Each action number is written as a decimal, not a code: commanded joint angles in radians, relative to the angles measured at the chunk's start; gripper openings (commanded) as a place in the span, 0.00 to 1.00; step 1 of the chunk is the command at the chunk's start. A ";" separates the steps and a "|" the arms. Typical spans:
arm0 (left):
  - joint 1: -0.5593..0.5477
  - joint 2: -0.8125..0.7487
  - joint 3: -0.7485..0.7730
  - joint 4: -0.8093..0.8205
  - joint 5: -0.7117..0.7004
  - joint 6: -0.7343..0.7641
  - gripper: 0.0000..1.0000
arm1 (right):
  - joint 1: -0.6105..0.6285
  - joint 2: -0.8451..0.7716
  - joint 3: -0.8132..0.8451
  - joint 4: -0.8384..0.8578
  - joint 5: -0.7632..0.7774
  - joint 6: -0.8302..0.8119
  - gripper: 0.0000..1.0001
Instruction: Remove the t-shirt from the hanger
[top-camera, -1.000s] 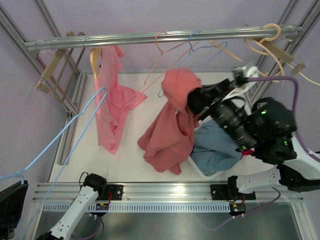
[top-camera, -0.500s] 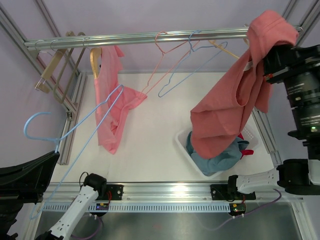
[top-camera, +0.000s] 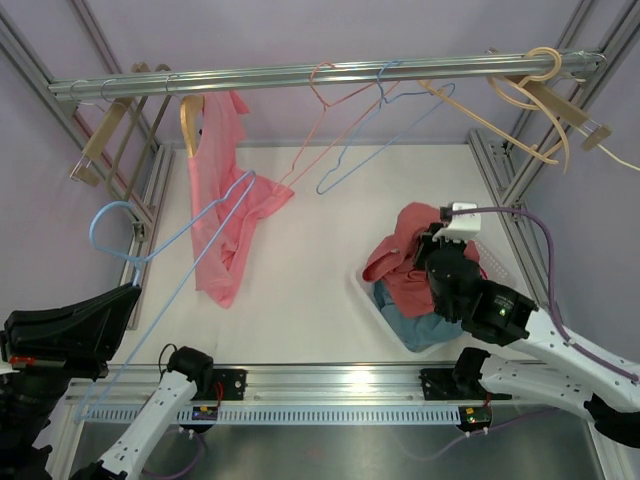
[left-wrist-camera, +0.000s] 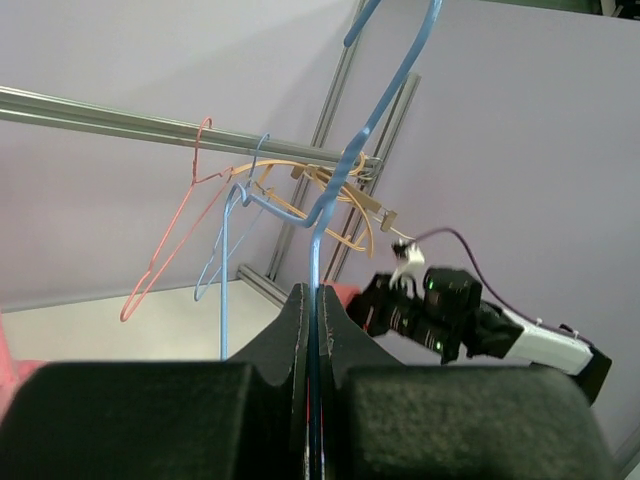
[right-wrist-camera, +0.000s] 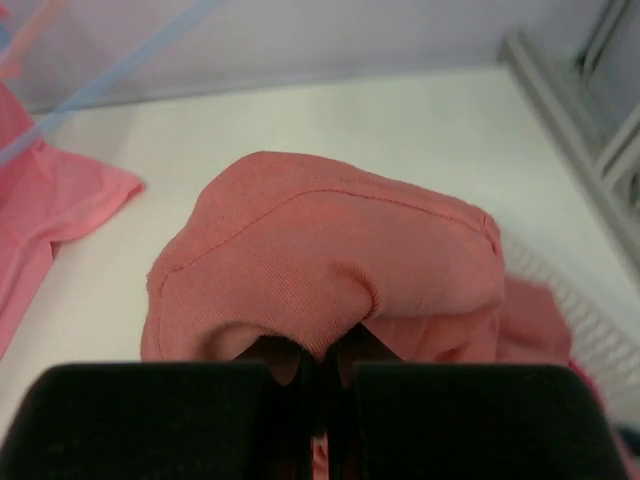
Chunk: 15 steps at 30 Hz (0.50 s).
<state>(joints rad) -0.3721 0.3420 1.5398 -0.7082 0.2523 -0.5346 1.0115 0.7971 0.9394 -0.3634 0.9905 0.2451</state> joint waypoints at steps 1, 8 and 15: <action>-0.002 0.055 -0.013 0.042 -0.025 0.028 0.00 | -0.008 -0.134 -0.179 -0.169 0.057 0.606 0.00; -0.002 0.087 -0.001 0.042 -0.085 0.058 0.00 | 0.061 -0.309 -0.260 -0.541 0.028 1.007 0.00; -0.002 0.140 -0.049 0.042 -0.120 0.068 0.00 | 0.065 -0.484 -0.222 -0.591 -0.124 0.886 0.26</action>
<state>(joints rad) -0.3721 0.4339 1.5120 -0.7048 0.1753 -0.4927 1.0672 0.3634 0.6823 -0.8936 0.9268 1.1145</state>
